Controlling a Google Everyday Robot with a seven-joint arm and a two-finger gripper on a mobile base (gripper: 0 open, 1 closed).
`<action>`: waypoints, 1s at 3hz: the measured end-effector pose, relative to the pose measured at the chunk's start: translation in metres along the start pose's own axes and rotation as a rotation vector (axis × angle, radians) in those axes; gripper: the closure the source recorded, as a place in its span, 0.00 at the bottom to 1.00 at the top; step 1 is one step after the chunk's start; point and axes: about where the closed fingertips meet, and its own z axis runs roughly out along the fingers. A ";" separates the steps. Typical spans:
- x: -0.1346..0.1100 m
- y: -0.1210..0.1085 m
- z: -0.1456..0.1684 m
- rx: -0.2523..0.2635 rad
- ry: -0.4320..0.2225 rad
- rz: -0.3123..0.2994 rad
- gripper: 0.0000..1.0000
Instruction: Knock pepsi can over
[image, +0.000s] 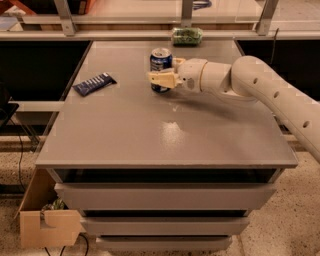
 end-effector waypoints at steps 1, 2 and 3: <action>-0.003 0.004 -0.011 -0.022 0.015 -0.023 0.85; -0.011 0.013 -0.033 -0.057 0.057 -0.084 1.00; -0.028 0.024 -0.051 -0.116 0.131 -0.184 1.00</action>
Offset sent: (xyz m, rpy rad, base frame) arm -0.0524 -0.0449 0.0283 -0.1764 -0.0727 0.1133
